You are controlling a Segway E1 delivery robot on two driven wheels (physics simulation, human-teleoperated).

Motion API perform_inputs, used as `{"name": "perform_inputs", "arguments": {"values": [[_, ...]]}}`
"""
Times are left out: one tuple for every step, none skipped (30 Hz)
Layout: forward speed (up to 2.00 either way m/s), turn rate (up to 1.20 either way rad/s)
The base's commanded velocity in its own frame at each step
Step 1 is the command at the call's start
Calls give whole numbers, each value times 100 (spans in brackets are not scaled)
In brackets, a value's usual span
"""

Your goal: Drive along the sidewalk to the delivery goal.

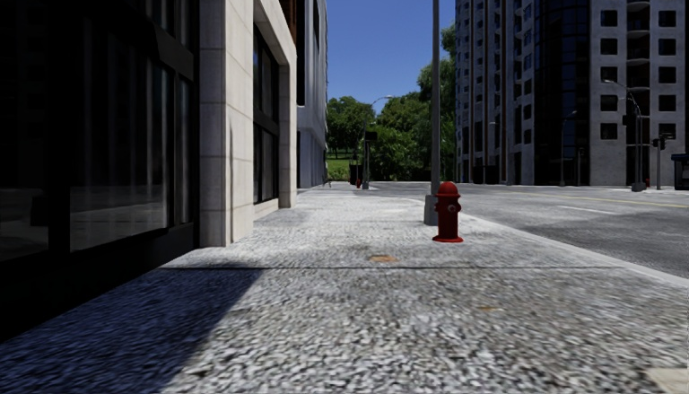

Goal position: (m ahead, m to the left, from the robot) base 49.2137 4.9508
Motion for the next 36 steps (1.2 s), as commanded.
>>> {"name": "perform_inputs", "arguments": {"values": [[200,0],[200,0],[200,0],[200,0],[200,0],[200,0],[200,0],[200,0],[200,0],[200,0],[200,0],[200,0],[200,0],[200,0],[200,0],[200,0],[200,0],[200,0],[200,0],[200,0],[200,0],[200,0],[200,0],[200,0],[200,0],[200,0],[200,0],[200,0],[200,0],[200,0],[200,0],[200,0],[200,0],[200,0],[200,0],[200,0]]}}
